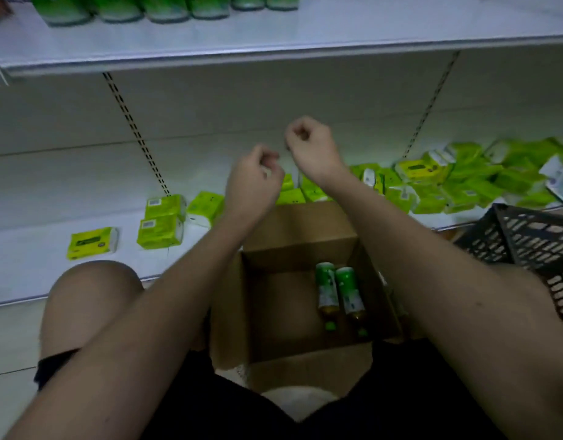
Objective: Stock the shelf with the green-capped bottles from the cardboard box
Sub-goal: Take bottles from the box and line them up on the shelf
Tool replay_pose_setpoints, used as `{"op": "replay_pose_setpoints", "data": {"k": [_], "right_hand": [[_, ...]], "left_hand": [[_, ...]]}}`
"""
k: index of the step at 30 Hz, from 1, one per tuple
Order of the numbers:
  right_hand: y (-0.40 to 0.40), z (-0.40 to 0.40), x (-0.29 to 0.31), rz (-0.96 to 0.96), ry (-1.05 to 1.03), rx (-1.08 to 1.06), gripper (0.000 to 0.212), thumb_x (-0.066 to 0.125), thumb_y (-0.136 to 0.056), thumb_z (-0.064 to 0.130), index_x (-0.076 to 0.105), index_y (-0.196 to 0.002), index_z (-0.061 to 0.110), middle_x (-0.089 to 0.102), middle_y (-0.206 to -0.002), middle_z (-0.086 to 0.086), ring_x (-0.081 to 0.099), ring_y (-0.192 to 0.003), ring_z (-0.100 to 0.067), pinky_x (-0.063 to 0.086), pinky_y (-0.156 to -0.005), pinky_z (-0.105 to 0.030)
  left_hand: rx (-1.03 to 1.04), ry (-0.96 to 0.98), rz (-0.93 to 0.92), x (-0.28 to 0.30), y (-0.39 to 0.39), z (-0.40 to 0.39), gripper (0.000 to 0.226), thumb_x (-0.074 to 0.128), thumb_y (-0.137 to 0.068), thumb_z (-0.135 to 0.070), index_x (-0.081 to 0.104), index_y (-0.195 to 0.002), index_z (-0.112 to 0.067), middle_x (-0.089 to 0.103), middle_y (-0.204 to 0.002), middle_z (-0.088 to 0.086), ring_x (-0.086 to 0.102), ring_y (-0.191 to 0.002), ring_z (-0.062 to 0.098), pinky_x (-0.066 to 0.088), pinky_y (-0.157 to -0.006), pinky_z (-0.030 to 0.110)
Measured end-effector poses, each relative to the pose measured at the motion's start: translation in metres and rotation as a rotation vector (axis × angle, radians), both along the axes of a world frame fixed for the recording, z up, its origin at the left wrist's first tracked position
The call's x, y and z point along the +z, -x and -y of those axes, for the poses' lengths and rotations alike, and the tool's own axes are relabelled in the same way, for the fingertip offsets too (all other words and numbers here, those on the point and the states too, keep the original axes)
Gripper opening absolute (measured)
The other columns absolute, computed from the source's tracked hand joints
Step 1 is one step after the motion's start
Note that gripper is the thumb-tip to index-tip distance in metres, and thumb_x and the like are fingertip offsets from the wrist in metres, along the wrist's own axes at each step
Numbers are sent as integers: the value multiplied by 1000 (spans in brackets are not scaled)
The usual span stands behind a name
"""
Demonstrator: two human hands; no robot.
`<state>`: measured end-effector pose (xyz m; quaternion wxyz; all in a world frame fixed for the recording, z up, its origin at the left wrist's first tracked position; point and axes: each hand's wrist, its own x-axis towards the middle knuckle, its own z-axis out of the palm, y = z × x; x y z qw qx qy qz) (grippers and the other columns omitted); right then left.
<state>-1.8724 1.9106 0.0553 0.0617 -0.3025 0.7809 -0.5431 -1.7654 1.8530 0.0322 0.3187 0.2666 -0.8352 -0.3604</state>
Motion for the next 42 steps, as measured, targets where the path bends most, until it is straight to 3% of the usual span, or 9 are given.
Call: {"op": "replay_pose_setpoints", "data": {"k": [3, 7, 10, 14, 20, 29, 34, 38, 42], "right_hand": [[-8, -30, -61, 121, -184, 6, 19, 53, -91, 8, 56, -73, 13, 48, -62, 3, 44, -61, -10, 37, -66, -25], [-13, -84, -150, 307, -453, 24, 36, 51, -93, 10, 44, -60, 23, 45, -63, 3, 49, -66, -17, 35, -72, -28], [-8, -123, -201, 488, -614, -31, 16, 51, -96, 23, 62, -95, 11, 63, -94, -10, 61, -97, -31, 42, -77, -33], [-2, -154, -250, 610, -737, -117, 35, 49, -96, 27, 61, -119, 4, 63, -119, -20, 59, -109, -37, 45, -87, -38], [16, -163, -307, 707, -877, -124, 49, 52, -94, 33, 49, -134, 6, 54, -132, -20, 53, -118, -38, 42, -99, -43], [21, -180, -364, 705, -952, -121, 66, 49, -98, 27, 15, -150, 3, 36, -145, -24, 43, -128, -43, 40, -100, -44], [7, -178, -381, 546, -980, -166, 56, 51, -94, 21, 30, -143, 4, 40, -140, -22, 48, -122, -42, 45, -96, -45], [9, -162, -390, 416, -1099, -73, 59, 48, -96, 23, 22, -149, 11, 29, -149, -22, 38, -132, -42, 43, -98, -47], [17, -150, -405, 414, -1094, -115, 62, 46, -98, 21, 15, -152, 21, 11, -158, -23, 35, -134, -46, 43, -101, -49]], "left_hand": [[-17, -76, 273, -71, -8, -21, 23, 49, -92, -21, 65, -104, -11, 70, -102, 15, 64, -100, 34, 50, -86, 38], [-212, -124, 727, -151, -32, -32, 29, 52, -92, -23, 59, -118, -12, 65, -115, 11, 62, -106, 31, 50, -87, 38], [-246, -191, 861, -182, -38, -29, 30, 51, -92, -24, 56, -121, -16, 61, -118, 8, 59, -104, 25, 50, -85, 37], [-312, -230, 999, -213, -33, -38, 40, 49, -94, -25, 49, -132, -13, 54, -132, 8, 54, -118, 26, 44, -96, 36], [-366, -349, 1080, -258, 6, -54, 58, 53, -94, -28, 35, -145, -7, 42, -146, 14, 45, -131, 30, 39, -108, 40], [-391, -707, 998, -340, 53, -97, 49, 56, -92, -20, 41, -138, -12, 51, -124, -4, 53, -109, 17, 46, -87, 30], [-396, -879, 904, -375, 62, -115, 45, 58, -92, -26, 50, -136, -20, 57, -132, 5, 56, -118, 20, 44, -106, 39], [-271, -862, 959, -406, 63, -117, 70, 61, -84, -42, 40, -142, -10, 46, -144, 9, 45, -131, 22, 33, -114, 41], [-130, -1027, 938, -406, 79, -111, 31, 51, -98, -24, 50, -124, -7, 48, -112, -2, 47, -101, 12, 35, -105, 32]]}}
